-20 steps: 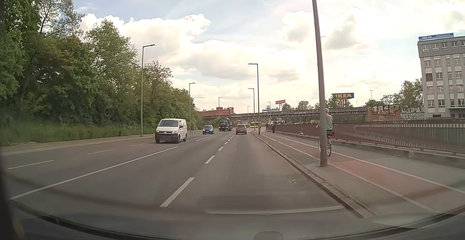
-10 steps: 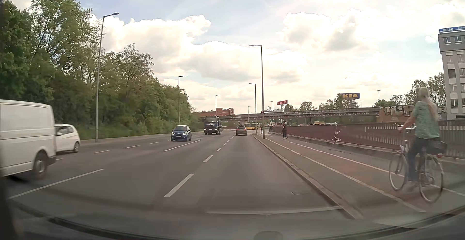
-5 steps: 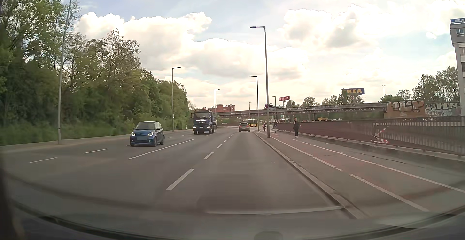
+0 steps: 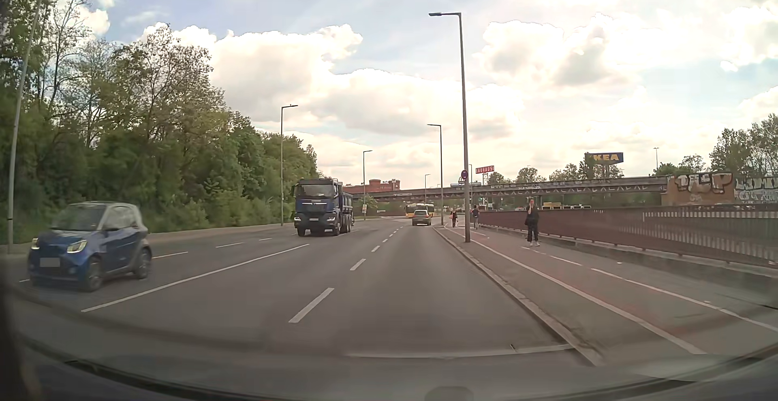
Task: Follow the waypoints while adhering to traffic rules and regulations
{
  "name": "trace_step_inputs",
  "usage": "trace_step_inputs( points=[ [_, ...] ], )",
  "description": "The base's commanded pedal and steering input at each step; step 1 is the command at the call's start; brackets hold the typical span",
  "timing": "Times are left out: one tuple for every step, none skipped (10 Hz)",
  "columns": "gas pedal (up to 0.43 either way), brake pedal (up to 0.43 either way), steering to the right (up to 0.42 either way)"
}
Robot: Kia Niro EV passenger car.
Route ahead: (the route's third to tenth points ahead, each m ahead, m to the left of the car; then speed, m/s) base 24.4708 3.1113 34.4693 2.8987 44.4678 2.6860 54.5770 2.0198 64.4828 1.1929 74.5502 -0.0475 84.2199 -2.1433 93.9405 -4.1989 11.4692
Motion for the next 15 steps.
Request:
trace_step_inputs(
  points=[
    [0.169,0.018,-0.005],
    [0.169,0.018,-0.004],
    [0.169,0.018,-0.002],
    [0.169,0.018,-0.002],
    [0.169,0.018,-0.002],
    [0.169,0.018,-0.002],
    [0.169,0.018,-0.001],
    [0.169,0.018,-0.001],
    [0.169,0.018,0.000],
    [0.169,0.018,0.000],
    [0.169,0.018,0.003],
    [0.169,0.018,0.006],
    [0.169,0.018,0.005],
    [0.169,0.018,0.005],
    [0.169,0.018,0.004]
  ],
)
